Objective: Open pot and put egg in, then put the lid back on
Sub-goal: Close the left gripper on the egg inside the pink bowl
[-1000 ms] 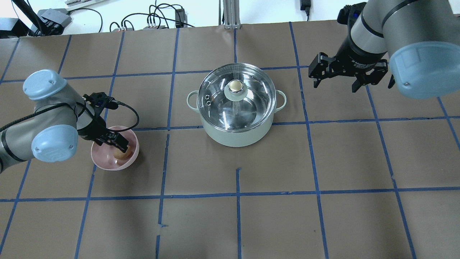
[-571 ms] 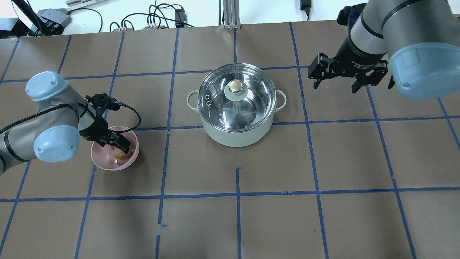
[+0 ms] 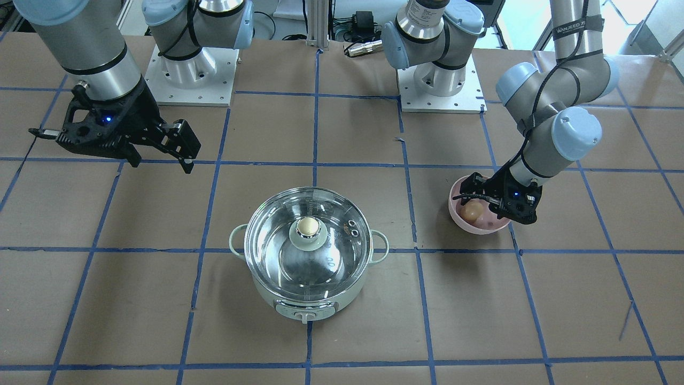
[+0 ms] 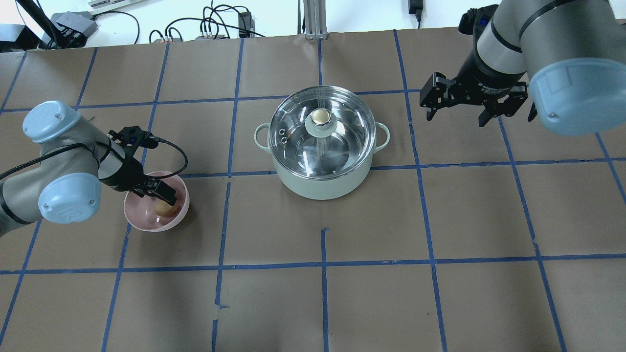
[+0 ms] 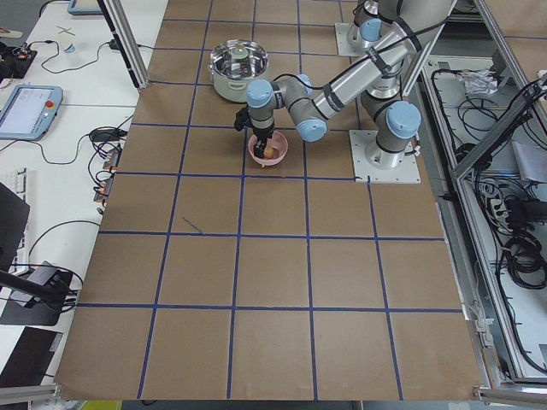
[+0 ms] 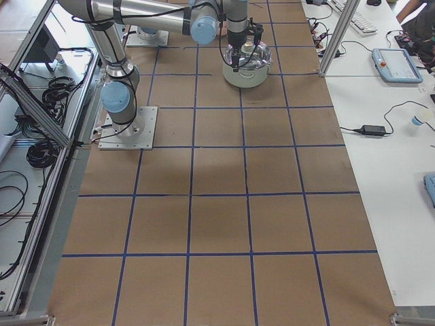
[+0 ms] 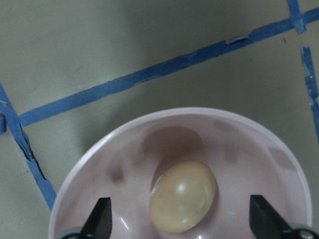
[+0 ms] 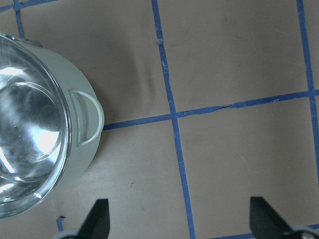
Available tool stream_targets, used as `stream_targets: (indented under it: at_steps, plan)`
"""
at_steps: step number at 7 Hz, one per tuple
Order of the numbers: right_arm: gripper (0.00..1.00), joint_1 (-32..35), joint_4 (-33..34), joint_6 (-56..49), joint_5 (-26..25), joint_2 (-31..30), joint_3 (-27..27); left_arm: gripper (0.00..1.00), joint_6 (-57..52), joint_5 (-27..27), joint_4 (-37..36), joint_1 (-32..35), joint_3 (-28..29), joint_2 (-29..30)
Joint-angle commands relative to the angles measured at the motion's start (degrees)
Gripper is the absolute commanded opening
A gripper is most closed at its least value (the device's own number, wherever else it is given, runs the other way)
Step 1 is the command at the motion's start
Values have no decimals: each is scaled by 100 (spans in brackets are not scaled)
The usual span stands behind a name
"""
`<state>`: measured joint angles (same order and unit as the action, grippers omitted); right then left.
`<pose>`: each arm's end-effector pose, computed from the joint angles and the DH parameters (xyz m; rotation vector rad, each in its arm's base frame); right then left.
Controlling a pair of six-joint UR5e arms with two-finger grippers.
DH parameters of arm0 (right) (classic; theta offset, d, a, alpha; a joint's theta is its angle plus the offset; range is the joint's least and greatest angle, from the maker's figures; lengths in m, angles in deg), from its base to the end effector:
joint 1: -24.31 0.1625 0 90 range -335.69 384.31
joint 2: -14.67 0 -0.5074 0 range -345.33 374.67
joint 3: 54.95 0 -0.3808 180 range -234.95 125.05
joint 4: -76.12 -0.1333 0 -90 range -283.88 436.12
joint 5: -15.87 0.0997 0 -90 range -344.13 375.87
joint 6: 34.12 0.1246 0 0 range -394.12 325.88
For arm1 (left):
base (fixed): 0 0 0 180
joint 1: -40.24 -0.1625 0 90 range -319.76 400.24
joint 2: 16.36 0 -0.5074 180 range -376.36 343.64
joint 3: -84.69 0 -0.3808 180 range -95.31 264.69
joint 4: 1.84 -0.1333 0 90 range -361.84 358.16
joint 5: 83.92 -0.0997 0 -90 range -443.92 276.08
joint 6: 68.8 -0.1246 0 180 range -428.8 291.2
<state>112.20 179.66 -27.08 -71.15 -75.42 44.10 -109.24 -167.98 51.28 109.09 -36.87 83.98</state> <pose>0.1218 -0.4895 0.4945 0.2428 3.0743 -0.1198 0.0307 -0.4845 0.2752 -0.4972 -2.9662 -0.0334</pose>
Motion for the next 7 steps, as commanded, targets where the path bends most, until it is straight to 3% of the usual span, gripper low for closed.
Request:
stream_targets:
  at_steps: [1,7]
  plan:
    - [100,0,0,0,0,0,9,96,-34,100,-153,-20,-156,3]
    - [100,0,0,0,0,9,9,95,-61,65,-399,-3,-183,223]
